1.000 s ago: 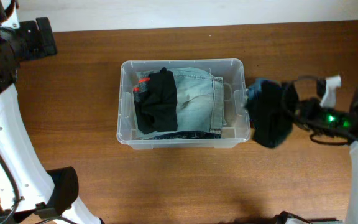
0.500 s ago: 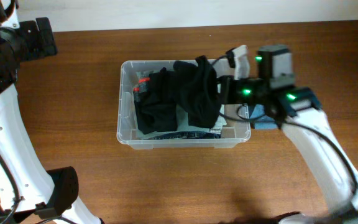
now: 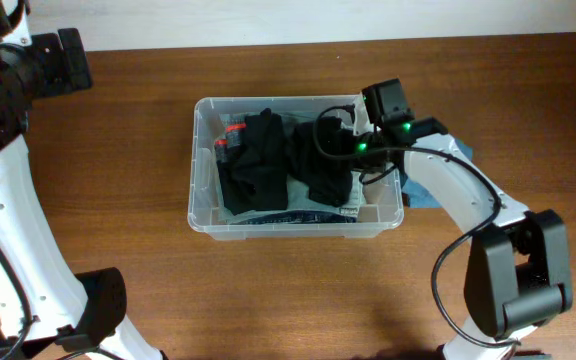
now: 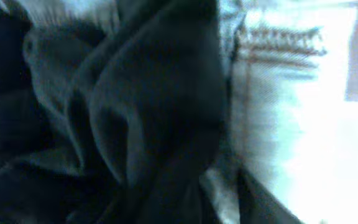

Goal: Pack container
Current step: 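Drop the black garment into the bin's right side, then grasp the grey-blue shirt with the right gripper and lift, then place the grey-blue shirt on top of the bin contents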

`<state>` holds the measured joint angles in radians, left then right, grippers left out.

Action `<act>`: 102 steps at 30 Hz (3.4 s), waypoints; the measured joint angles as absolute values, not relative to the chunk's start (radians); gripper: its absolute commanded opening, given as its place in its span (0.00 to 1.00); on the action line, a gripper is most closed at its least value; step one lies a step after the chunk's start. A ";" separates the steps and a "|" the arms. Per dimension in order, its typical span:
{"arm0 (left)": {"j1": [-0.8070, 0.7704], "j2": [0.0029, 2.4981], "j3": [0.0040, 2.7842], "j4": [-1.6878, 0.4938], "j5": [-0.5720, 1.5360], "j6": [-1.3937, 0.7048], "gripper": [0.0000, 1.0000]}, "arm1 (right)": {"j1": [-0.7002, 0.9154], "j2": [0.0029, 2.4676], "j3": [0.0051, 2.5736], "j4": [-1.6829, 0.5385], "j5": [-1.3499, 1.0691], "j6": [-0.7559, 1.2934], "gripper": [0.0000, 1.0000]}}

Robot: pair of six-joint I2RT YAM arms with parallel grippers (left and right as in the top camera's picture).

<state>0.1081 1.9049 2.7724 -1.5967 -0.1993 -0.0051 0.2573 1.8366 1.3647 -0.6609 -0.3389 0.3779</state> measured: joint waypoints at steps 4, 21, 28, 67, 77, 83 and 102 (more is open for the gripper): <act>0.108 1.905 2.772 -1.597 -0.200 -0.005 0.99 | 0.257 1.787 1.497 -0.850 -0.254 0.304 0.94; 0.108 1.905 2.772 -1.597 -0.200 -0.005 0.99 | -0.237 1.715 1.750 -1.067 -0.241 0.207 0.98; 0.108 1.905 2.772 -1.597 -0.199 -0.005 0.99 | -0.347 1.950 1.715 -1.069 -0.332 0.114 0.99; 0.108 1.905 2.772 -1.597 -0.199 -0.005 0.99 | -0.328 2.194 1.522 -0.912 -0.702 -0.144 0.11; 0.108 1.905 2.772 -1.597 -0.199 -0.005 0.99 | -0.332 2.172 1.654 -1.176 -0.694 -0.102 0.04; 0.108 1.905 2.772 -1.597 -0.200 -0.005 0.99 | -0.302 1.940 1.893 -1.231 -0.712 -0.097 0.04; 0.108 1.905 2.772 -1.597 -0.199 -0.005 0.99 | 0.330 1.878 1.925 -1.059 -0.802 0.228 0.04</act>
